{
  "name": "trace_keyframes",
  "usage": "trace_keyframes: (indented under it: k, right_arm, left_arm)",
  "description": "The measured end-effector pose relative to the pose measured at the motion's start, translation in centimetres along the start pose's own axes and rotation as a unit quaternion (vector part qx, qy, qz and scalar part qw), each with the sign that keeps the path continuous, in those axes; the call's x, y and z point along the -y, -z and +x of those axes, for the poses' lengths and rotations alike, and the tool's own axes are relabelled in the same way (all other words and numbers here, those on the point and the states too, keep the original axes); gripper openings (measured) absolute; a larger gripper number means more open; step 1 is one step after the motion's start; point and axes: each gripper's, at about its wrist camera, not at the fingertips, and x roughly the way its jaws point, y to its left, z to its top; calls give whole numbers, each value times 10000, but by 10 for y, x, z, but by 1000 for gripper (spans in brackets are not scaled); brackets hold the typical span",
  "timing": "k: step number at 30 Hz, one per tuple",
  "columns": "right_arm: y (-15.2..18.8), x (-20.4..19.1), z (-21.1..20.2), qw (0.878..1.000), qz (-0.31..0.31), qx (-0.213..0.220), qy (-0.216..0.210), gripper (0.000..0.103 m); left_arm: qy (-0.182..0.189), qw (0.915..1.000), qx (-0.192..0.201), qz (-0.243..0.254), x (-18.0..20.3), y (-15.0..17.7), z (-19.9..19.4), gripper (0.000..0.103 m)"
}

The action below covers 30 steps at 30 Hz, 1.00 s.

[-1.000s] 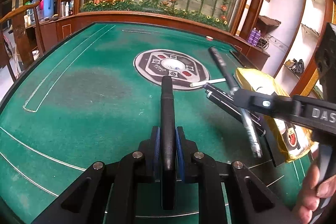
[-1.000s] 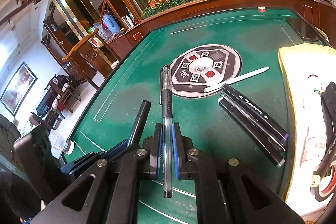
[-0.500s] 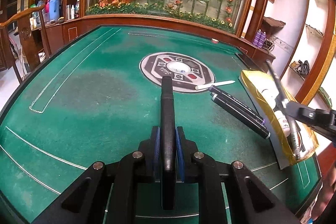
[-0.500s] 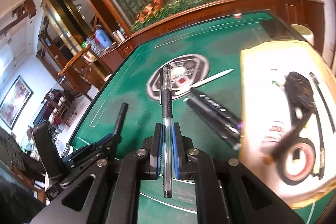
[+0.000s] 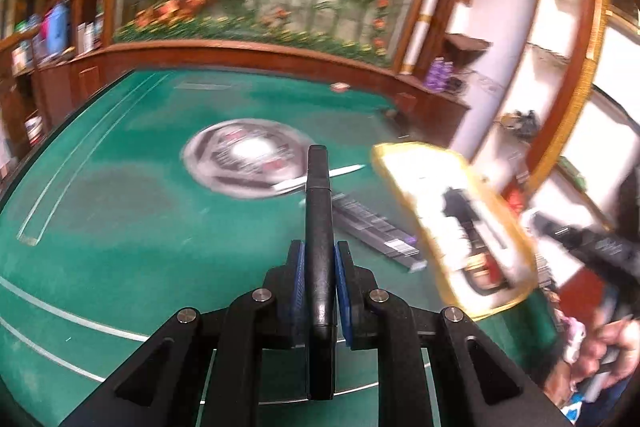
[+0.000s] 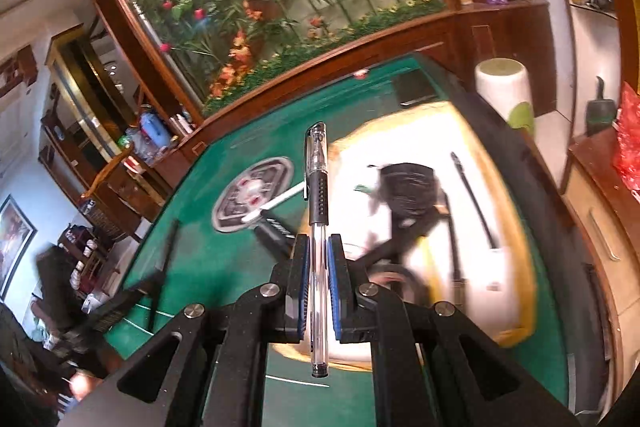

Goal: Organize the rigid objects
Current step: 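Carry the black marker and clear pen over the tray with both tools, then open both tools to drop the marker and pen into the tray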

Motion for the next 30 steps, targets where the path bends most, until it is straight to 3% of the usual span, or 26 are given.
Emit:
trace_keyframes:
  k: [4,8,13,22,24,26,30]
  right_arm:
    - [-2,19,9,9999,37,-112,103,8]
    - [-4,37,17,9993,83,-169,311,8]
    - [-1,59,24,9984,201,-282,458,8]
    - [1,65,36,9970,184,-348,672,11]
    - [1,65,35,9970,159,-319,687,20]
    - [2,66,31,9968,153,-253,743,31]
    - [-1,61,18,9973,72,-20,730,34]
  left_arm:
    - [735,9967,-280,180,51,-15,11,15]
    - [1114,9905,-702,403,101,-17,42,15]
    - [1184,9850,-1075,645,145,-8,79,15]
    - [1102,9819,-1360,721,167,0,115,16]
    - [1162,9809,-1390,702,167,2,115,32]
    - [1219,9808,-1370,661,164,3,111,55]
    - [1375,9823,-1170,492,145,-1,87,60]
